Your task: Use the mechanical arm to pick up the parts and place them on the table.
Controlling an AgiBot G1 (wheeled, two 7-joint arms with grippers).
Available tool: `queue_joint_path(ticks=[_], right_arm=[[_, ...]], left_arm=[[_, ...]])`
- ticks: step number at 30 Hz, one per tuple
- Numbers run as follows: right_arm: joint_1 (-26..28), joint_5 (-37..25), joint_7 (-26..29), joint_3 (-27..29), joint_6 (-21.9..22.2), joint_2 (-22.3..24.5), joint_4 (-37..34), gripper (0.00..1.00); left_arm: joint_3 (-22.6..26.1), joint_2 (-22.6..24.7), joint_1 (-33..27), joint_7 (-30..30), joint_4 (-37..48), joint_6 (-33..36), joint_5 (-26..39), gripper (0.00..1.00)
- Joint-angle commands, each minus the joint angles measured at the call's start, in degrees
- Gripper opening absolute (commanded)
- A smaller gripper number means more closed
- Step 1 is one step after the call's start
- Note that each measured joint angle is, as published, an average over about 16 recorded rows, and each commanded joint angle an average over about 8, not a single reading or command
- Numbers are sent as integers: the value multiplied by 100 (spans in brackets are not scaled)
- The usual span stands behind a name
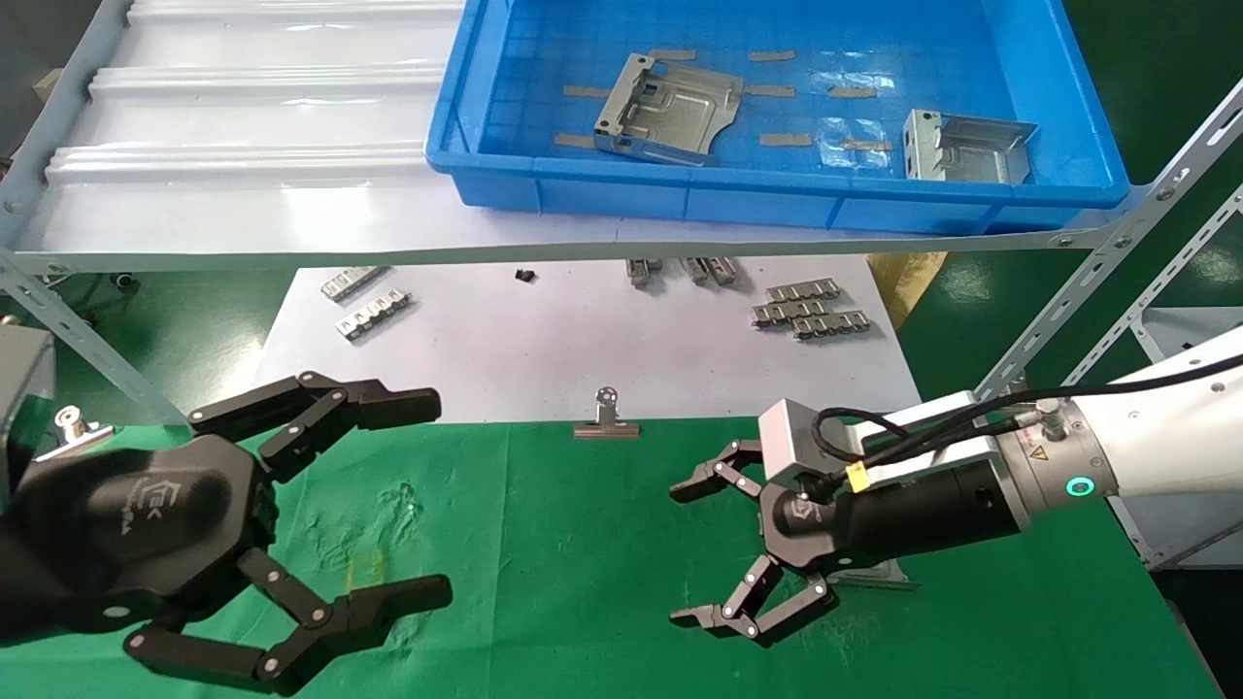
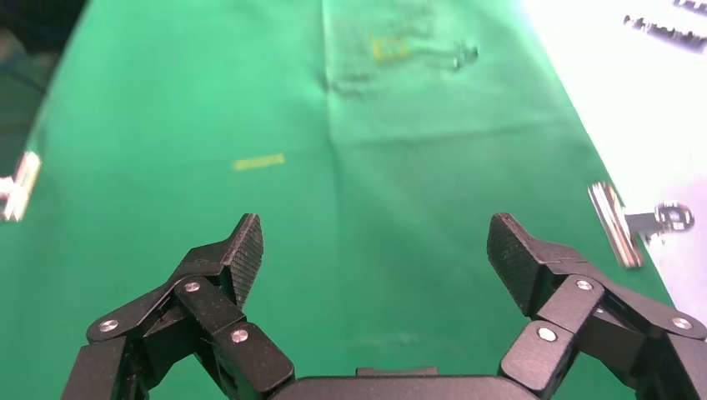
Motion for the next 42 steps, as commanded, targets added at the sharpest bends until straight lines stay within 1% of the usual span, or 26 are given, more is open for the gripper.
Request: queue_joint_path(ticks=[1, 35, 42], right_arm=[[-171, 84, 105, 220, 22, 108, 228, 100], [-3066, 1512, 1878, 3939, 400, 1927, 4083, 100], [-3487, 1723, 2119, 4478, 445, 2190, 4639, 100]], left_arm=[[0, 0, 0, 0, 0, 0, 0, 100], [1, 0, 0, 0, 0, 0, 0, 100], [0, -1, 1, 0, 1, -1, -1, 100]])
